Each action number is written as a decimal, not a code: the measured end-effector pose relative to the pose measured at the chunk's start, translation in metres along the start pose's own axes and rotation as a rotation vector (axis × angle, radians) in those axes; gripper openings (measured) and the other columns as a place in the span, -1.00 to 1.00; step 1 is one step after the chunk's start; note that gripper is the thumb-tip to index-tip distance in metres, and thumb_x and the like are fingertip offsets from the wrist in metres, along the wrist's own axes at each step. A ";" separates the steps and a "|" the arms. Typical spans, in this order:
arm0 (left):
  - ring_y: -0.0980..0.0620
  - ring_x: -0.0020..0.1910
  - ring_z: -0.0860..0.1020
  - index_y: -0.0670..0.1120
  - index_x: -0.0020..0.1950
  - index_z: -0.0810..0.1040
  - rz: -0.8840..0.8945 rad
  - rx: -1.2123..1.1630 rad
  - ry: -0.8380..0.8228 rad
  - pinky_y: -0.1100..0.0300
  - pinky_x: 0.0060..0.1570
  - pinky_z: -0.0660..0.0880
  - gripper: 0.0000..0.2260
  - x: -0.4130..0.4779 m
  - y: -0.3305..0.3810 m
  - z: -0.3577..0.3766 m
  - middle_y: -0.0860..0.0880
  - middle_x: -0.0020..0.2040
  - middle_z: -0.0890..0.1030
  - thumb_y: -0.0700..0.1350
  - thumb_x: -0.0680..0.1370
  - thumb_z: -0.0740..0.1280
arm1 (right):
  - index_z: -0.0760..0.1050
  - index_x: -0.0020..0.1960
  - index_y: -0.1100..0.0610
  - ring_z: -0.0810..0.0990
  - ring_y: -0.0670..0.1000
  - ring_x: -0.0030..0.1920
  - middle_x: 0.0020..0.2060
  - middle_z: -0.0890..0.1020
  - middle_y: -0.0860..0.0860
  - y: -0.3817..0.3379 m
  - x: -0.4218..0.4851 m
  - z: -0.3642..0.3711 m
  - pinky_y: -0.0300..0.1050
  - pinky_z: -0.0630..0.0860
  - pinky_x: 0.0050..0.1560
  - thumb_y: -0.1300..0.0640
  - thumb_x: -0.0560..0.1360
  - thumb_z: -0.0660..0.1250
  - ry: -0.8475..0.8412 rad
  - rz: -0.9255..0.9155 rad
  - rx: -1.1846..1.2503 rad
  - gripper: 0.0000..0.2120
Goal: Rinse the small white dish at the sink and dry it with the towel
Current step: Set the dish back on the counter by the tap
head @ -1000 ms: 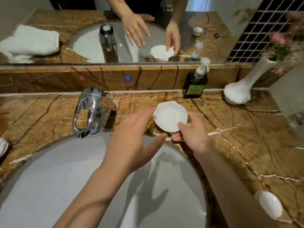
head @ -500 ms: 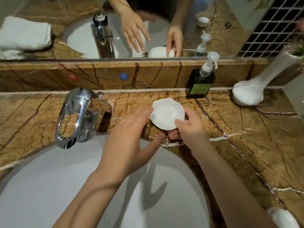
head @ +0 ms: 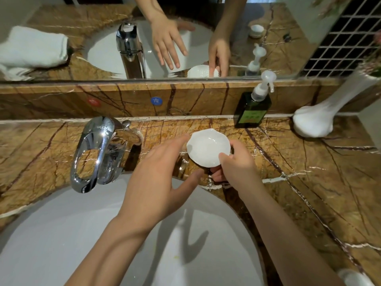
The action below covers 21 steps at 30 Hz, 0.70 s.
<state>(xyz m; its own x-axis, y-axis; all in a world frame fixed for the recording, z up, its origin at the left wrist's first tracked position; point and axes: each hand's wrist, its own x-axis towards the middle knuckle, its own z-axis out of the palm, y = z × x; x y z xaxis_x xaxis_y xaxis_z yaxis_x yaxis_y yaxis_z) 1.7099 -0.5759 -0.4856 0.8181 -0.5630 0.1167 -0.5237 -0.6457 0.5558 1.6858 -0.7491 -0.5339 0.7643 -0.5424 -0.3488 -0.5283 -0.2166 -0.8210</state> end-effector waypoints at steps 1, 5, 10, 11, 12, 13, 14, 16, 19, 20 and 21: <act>0.17 0.33 0.32 0.12 0.44 0.24 0.001 -0.002 0.002 0.30 0.18 0.23 -0.42 0.000 0.000 0.000 0.20 0.32 0.40 0.28 0.46 0.13 | 0.35 0.27 0.07 0.58 -0.20 -0.44 -0.21 0.48 -0.01 -0.001 0.000 0.000 -0.44 0.28 -0.69 0.26 0.50 0.12 -0.005 0.006 -0.013 -0.65; 0.20 0.36 0.27 0.12 0.44 0.25 0.010 -0.015 0.001 0.54 0.20 0.06 -0.45 -0.003 0.000 -0.001 0.24 0.30 0.34 0.28 0.49 0.13 | 0.34 0.23 -0.07 0.56 0.05 -0.36 -0.10 0.58 0.18 -0.001 0.000 0.003 -0.21 0.46 -0.54 0.19 0.46 0.06 -0.024 0.024 -0.036 -0.61; 0.13 0.39 0.28 0.11 0.44 0.24 -0.017 0.006 -0.015 0.29 0.24 0.20 -0.43 -0.008 0.004 -0.001 0.11 0.41 0.38 0.32 0.49 0.07 | 0.31 0.28 -0.14 0.62 0.19 -0.15 -0.11 0.62 0.17 0.000 -0.002 0.003 0.17 0.64 -0.20 0.12 0.46 0.07 -0.015 0.008 -0.092 -0.58; 0.12 0.40 0.28 0.11 0.45 0.24 -0.021 0.016 -0.020 0.26 0.26 0.21 -0.42 -0.009 0.005 -0.002 0.10 0.42 0.38 0.33 0.49 0.07 | 0.30 0.32 -0.12 0.63 0.16 -0.19 -0.11 0.62 0.17 0.000 -0.002 0.002 0.14 0.65 -0.24 0.11 0.48 0.09 -0.019 0.009 -0.102 -0.58; 0.11 0.41 0.27 0.11 0.45 0.23 -0.023 0.027 -0.026 0.24 0.27 0.21 -0.42 -0.010 0.005 -0.003 0.09 0.42 0.38 0.33 0.49 0.06 | 0.28 0.35 -0.09 0.63 0.13 -0.21 -0.10 0.63 0.16 -0.001 -0.002 0.001 0.10 0.65 -0.27 0.10 0.50 0.10 -0.019 0.011 -0.115 -0.57; 0.10 0.42 0.27 0.12 0.45 0.23 -0.021 0.038 -0.028 0.23 0.28 0.21 -0.42 -0.011 0.005 -0.005 0.08 0.42 0.38 0.34 0.49 0.05 | 0.25 0.39 -0.07 0.64 0.14 -0.18 -0.06 0.64 0.16 -0.002 -0.003 0.000 0.10 0.65 -0.23 0.07 0.51 0.12 -0.015 0.015 -0.138 -0.55; 0.09 0.41 0.27 0.12 0.45 0.23 -0.016 0.052 -0.028 0.22 0.28 0.22 -0.42 -0.012 0.005 -0.007 0.08 0.42 0.39 0.34 0.49 0.05 | 0.21 0.43 -0.06 0.64 0.16 -0.09 -0.02 0.64 0.14 -0.003 -0.005 -0.003 0.14 0.64 -0.13 0.03 0.52 0.13 0.000 0.015 -0.177 -0.52; 0.06 0.41 0.29 0.09 0.45 0.24 0.001 0.097 -0.031 0.13 0.30 0.25 -0.41 -0.012 0.006 -0.013 0.05 0.41 0.40 0.35 0.49 0.03 | 0.18 0.45 -0.04 0.62 0.17 -0.02 -0.08 0.62 0.08 -0.005 -0.015 -0.010 0.18 0.58 -0.03 -0.03 0.53 0.13 0.051 -0.030 -0.298 -0.51; -0.02 0.42 0.30 0.06 0.45 0.25 0.030 0.193 -0.059 -0.03 0.36 0.27 -0.38 -0.011 0.010 -0.024 -0.02 0.41 0.40 0.36 0.49 0.02 | 0.25 0.38 0.01 0.61 0.14 -0.13 -0.20 0.61 0.02 -0.013 -0.037 -0.026 0.12 0.57 -0.10 -0.02 0.56 0.12 0.089 -0.194 -0.465 -0.60; -0.03 0.41 0.31 0.05 0.45 0.25 0.043 0.218 -0.068 -0.05 0.36 0.27 -0.38 -0.010 0.012 -0.029 -0.02 0.41 0.41 0.35 0.48 0.03 | 0.26 0.38 0.03 0.62 0.13 -0.06 -0.10 0.64 0.04 -0.016 -0.044 -0.033 0.11 0.57 -0.05 -0.02 0.57 0.12 0.099 -0.247 -0.498 -0.60; -0.04 0.41 0.32 0.04 0.44 0.27 0.060 0.238 -0.074 -0.07 0.35 0.28 -0.38 -0.008 0.014 -0.034 -0.03 0.40 0.42 0.34 0.48 0.04 | 0.26 0.40 0.03 0.60 0.11 0.06 0.06 0.63 0.04 -0.020 -0.051 -0.039 0.08 0.55 0.04 -0.03 0.57 0.13 0.114 -0.297 -0.523 -0.58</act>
<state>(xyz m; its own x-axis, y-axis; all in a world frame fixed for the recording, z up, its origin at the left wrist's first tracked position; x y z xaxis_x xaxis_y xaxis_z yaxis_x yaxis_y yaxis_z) 1.7037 -0.5630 -0.4509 0.7692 -0.6342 0.0785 -0.6187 -0.7083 0.3397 1.6427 -0.7487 -0.4814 0.8776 -0.4751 -0.0643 -0.4323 -0.7261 -0.5348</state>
